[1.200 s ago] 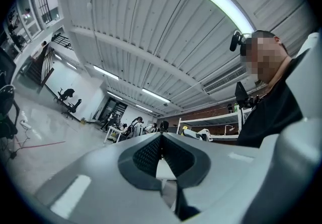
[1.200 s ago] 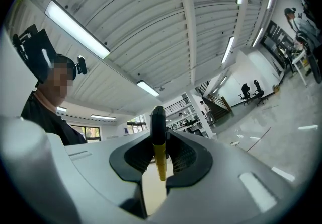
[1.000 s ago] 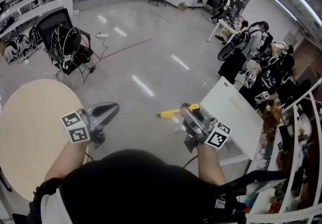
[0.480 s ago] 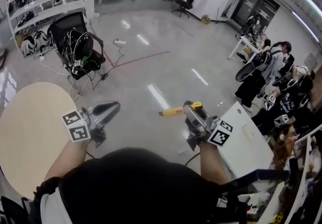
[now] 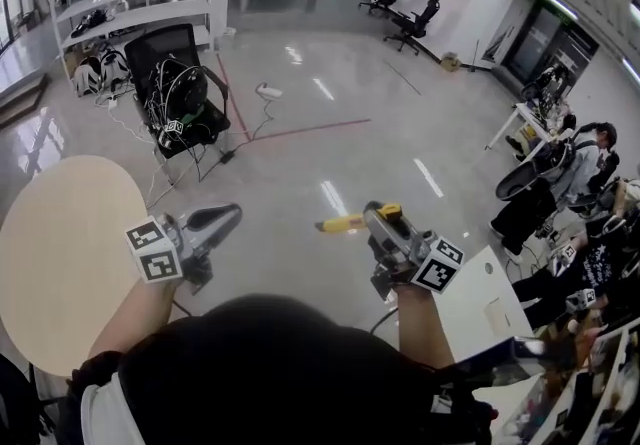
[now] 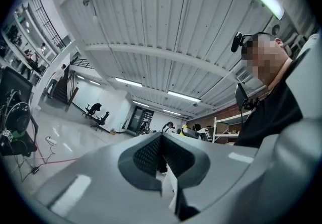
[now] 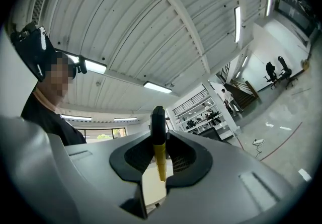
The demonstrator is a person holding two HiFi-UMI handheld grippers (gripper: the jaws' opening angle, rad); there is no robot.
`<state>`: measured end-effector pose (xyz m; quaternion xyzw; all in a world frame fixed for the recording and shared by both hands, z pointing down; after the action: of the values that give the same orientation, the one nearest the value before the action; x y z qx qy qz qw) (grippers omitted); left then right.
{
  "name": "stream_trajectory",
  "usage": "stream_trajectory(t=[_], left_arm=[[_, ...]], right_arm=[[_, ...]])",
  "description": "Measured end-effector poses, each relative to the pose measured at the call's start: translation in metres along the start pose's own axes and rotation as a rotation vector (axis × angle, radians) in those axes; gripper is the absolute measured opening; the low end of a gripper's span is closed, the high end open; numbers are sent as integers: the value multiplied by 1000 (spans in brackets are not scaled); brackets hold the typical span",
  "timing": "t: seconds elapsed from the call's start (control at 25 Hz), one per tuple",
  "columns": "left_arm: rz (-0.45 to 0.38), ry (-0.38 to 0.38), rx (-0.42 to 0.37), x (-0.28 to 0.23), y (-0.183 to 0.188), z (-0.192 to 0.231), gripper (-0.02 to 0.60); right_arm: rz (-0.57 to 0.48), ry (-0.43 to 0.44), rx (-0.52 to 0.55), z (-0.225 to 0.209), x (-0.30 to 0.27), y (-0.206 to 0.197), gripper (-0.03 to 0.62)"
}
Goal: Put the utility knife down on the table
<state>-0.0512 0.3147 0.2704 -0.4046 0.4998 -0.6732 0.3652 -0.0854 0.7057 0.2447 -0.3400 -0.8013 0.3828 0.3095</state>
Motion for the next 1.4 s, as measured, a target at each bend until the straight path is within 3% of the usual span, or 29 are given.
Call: stream_trajectory(t=[0.16,0.36,0.96,1.16,1.4], left_arm=[[8,37,7,-13,-3,11,0],[-10,70,21,-11,-5,57,0],[-56,46,34,24,47,264,0],[-55,124,44,38,48,308,0],[-56,300,44,44,45,342,0]], right_arm=[[31,25,-23,-28,-13,11,86],[51,41,-27,-60,-54,15,86],[71,16,24,-118,-254,33,86],[119,43,-21,-162,-305,30,86],[173,153,-79,-231,-361,43,86]])
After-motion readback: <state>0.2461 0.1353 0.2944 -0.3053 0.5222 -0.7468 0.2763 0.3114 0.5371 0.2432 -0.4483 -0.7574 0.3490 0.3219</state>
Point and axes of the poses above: the fingertips, and each gripper's own axes: x backward along the fingers, z to its left, y out of its top, the point moved 10 cm from there along x, backward along the fingers, and after that the axes turned 8 degrees about -x, right-handed, at the moved point
